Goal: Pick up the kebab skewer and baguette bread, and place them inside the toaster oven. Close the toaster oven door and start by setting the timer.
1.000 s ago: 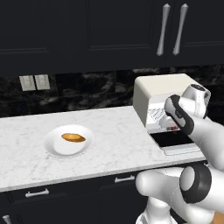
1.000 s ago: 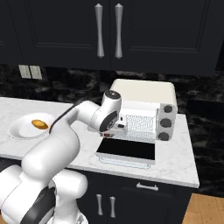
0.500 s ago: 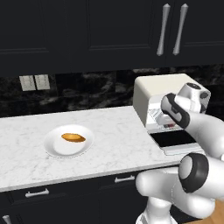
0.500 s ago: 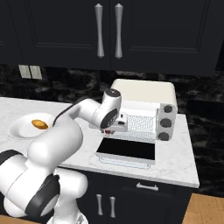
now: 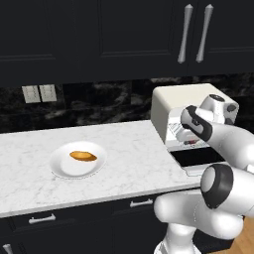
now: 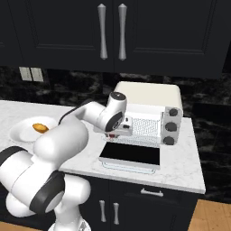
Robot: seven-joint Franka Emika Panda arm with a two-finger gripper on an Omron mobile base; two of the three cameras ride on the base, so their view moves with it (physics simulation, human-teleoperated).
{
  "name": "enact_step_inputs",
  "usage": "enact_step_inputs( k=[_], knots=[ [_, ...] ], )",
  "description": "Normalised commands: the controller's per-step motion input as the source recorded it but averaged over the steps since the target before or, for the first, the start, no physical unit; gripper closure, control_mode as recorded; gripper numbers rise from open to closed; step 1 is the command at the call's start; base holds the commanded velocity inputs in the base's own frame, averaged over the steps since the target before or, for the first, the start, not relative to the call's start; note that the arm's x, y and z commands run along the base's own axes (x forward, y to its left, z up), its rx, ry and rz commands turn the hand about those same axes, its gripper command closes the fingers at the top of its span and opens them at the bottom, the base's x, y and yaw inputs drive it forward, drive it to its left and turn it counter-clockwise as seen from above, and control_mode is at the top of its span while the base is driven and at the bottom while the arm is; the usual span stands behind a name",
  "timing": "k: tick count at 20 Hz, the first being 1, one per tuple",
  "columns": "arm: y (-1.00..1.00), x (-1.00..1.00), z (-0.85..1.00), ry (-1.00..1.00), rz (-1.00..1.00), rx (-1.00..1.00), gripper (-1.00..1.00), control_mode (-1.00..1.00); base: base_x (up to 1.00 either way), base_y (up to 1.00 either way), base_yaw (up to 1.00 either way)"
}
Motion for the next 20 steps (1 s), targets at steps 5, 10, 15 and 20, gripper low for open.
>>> enact_step_inputs(
  k=[5,10,15,20],
  knots=[
    [-0.01,0.00,-0.16,0.00,0.01,0.00,1.00,-1.00,0.00,0.00,0.00],
    [0.00,0.00,-0.21,0.00,0.01,0.00,-1.00,-1.00,0.00,0.00,0.00],
    [0.00,-0.01,-0.03,0.00,0.00,0.00,-1.00,-1.00,0.00,0.00,0.00],
    [0.00,-0.05,0.16,0.00,0.00,0.00,-1.00,-1.00,0.00,0.00,0.00]
  ],
)
